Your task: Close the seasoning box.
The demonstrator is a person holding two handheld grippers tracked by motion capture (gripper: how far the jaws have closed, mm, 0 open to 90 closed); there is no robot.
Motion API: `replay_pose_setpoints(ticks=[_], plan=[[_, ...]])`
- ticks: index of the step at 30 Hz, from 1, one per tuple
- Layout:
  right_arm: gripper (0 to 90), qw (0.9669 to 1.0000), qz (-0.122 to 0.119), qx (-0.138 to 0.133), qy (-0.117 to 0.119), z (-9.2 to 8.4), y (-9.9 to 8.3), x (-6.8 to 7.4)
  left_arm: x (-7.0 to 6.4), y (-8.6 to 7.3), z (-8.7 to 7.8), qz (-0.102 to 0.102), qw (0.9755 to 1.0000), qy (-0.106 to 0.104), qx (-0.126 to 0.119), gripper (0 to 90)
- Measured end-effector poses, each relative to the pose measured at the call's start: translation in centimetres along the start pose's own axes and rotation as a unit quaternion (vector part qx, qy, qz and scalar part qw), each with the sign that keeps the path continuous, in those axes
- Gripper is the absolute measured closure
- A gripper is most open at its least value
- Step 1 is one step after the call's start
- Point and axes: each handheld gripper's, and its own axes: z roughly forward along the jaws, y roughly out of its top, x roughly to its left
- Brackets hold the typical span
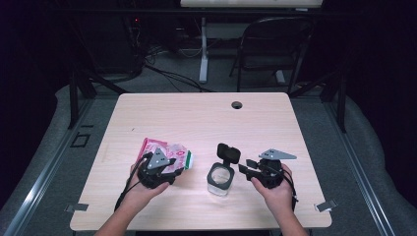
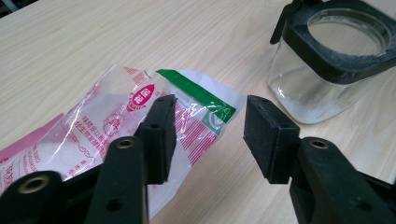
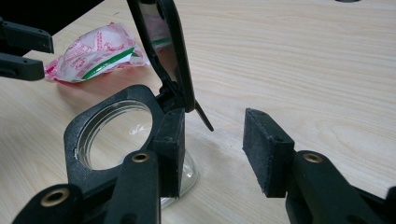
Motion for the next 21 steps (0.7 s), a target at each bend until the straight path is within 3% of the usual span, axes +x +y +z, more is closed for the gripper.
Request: replay_pose_setpoints(ticks=[4,10,15,21], plan=[[57.9,1.0,0.002,-0.003,-0.001,-0.1,-0.1,0.0,-0.2,-0.3,1.0,-0.001,0.9998,-0.008,0.02,44.6],[57.3,1.0,-0.004,0.001,0.0,-0.2,-0.2,0.3,-0.2,-0.6,1.8,0.006,0.9993,0.01,0.036,37.1],[57.0,1.0,0.0,-0.004,-0.002,-0.3,-0.4,0.2,-0.3,-1.1,2.7,0.025,0.9979,0.03,0.05,35.6],[56.7,1.0,-0.001,-0.002,-0.005,-0.5,-0.5,0.2,-0.5,-1.4,3.6,0.036,0.9974,0.035,0.052,35.9]])
